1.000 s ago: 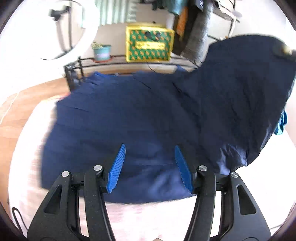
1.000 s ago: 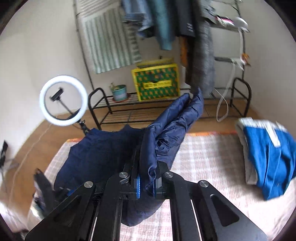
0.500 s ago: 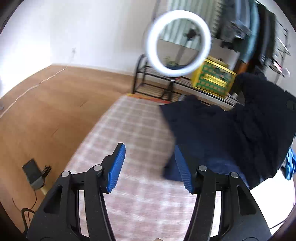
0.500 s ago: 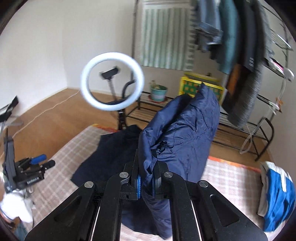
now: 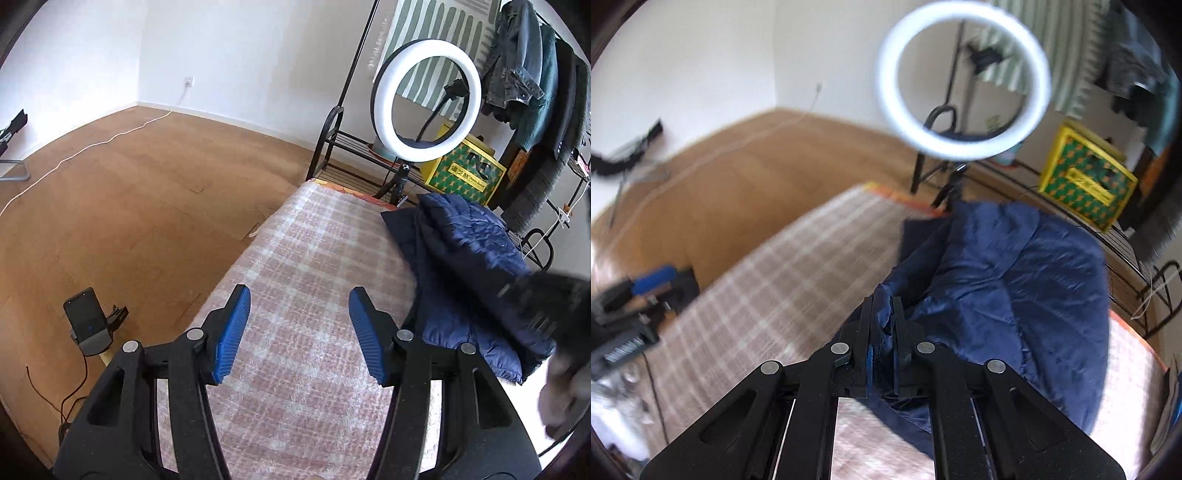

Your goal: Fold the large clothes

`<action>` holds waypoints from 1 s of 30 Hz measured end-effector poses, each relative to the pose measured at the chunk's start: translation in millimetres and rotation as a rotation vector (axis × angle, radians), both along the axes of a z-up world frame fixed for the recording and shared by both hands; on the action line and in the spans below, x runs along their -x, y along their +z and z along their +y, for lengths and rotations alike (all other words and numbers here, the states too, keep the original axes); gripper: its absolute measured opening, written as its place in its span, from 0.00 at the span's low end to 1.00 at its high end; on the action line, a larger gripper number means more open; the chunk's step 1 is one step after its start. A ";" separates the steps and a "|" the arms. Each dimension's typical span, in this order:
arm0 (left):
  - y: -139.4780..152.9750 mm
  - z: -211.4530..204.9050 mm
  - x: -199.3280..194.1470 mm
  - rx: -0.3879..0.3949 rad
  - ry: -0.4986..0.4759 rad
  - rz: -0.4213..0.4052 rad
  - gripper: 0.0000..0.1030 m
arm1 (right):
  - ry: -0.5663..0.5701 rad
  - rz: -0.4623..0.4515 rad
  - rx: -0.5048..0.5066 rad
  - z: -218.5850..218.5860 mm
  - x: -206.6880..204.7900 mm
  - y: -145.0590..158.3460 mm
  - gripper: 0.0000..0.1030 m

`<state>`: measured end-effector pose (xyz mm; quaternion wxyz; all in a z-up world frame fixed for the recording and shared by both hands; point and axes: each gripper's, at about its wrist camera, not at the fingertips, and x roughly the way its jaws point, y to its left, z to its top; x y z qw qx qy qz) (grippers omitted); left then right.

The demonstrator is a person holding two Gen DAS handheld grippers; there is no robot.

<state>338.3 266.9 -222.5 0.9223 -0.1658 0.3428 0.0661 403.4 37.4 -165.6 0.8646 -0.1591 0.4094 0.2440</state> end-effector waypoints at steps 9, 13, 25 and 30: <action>8.5 1.7 -23.0 0.100 -0.008 -0.021 0.56 | 0.123 0.244 -0.243 -20.4 4.4 -16.8 0.22; 20.5 -8.0 -35.0 0.143 -0.051 -0.034 0.56 | 0.192 0.235 -0.387 -79.1 34.3 11.4 0.26; 41.4 -135.9 -93.6 0.133 -0.323 0.012 0.56 | -0.285 0.085 -0.330 -248.0 35.4 11.3 0.46; 32.3 -194.5 -115.3 -0.071 -0.410 0.048 0.56 | -0.255 0.029 -0.318 -235.2 16.9 14.8 0.31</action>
